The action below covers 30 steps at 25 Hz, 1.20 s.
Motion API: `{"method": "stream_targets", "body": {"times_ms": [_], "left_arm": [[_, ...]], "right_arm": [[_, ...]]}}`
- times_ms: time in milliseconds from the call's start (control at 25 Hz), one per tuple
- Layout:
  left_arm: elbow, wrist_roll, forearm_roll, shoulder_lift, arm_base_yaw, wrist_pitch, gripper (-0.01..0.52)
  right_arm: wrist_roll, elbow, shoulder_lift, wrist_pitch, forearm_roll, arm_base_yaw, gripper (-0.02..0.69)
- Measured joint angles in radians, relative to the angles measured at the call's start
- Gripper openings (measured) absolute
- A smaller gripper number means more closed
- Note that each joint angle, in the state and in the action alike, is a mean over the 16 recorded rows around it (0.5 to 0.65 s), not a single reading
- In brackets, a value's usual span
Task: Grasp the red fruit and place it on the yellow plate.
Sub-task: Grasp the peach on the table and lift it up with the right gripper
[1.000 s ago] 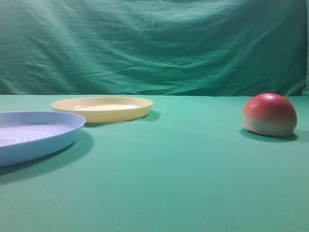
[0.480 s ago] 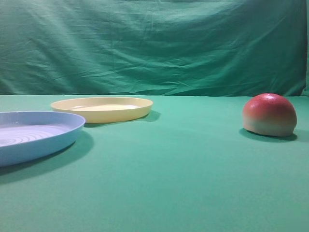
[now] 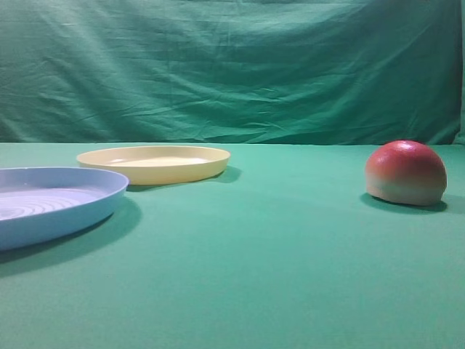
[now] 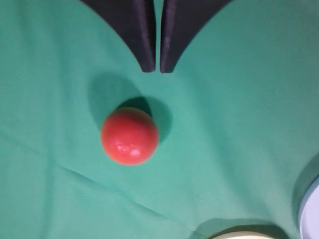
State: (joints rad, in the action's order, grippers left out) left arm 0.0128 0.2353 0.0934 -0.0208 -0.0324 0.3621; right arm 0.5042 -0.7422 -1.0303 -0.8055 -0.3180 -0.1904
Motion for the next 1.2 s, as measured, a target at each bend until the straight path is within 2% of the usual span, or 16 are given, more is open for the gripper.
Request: {"method": "stream_targets", "body": {"times_ms": [120,240,720,840,1000,1200], "left_arm": [[0.0,0.0,0.0,0.0,0.0,0.0,0.0],[0.0,0.0,0.0,0.0,0.0,0.0,0.0],[0.0,0.0,0.0,0.0,0.0,0.0,0.0],[0.0,0.0,0.0,0.0,0.0,0.0,0.0],[0.0,0.0,0.0,0.0,0.0,0.0,0.0],[0.0,0.0,0.0,0.0,0.0,0.0,0.0]], "right_arm": [[0.011,-0.021,-0.094,0.047,0.005,-0.046,0.013],[0.013,-0.034,-0.183,0.103,0.009,-0.086,0.069],[0.014,-0.045,-0.466,0.324,-0.021,-0.123,0.534],[0.015,-0.046,-0.523,0.375,-0.031,-0.124,0.615],[0.015,-0.047,-0.591,0.439,-0.036,-0.124,0.641],[0.016,-0.05,-0.656,0.502,-0.038,-0.124,0.58]]}}
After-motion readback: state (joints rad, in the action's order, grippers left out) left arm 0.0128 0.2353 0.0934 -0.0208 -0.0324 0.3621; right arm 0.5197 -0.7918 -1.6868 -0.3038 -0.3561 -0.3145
